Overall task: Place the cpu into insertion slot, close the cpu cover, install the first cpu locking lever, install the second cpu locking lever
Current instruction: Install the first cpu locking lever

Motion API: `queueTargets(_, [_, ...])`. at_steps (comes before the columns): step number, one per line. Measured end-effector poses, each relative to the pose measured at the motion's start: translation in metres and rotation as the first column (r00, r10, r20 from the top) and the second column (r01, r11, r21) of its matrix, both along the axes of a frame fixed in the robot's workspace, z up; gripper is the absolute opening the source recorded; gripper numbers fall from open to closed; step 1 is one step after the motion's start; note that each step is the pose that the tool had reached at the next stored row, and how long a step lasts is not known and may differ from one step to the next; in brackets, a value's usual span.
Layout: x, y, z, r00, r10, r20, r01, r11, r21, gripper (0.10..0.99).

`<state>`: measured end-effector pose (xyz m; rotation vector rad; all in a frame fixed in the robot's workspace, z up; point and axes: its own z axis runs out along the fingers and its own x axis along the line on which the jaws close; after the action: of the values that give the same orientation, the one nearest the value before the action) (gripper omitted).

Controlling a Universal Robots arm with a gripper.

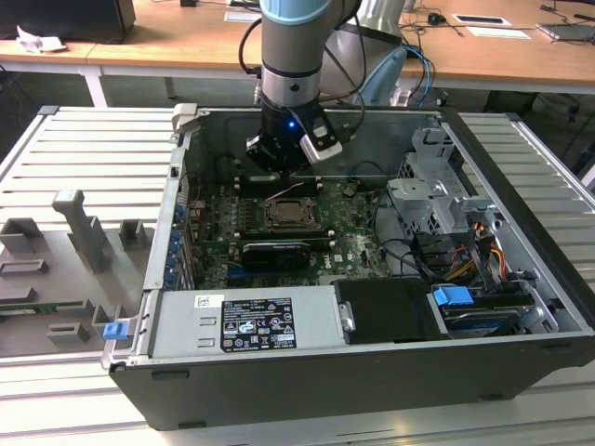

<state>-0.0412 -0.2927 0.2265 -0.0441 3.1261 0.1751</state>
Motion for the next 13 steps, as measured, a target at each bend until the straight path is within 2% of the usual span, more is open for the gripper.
queueTargets(3, [0.0040,0.0000,-0.0008,1.0000,0.001,0.0002,-0.001,1.0000,0.000,0.106])
queueTargets(5, [0.0115,0.0002,-0.0021,1.0000,0.003,0.0000,-0.003,1.0000,0.000,0.106])
queueTargets(13, [0.0150,0.0020,-0.0079,1.0000,0.005,0.0000,-0.005,1.0000,0.000,0.106])
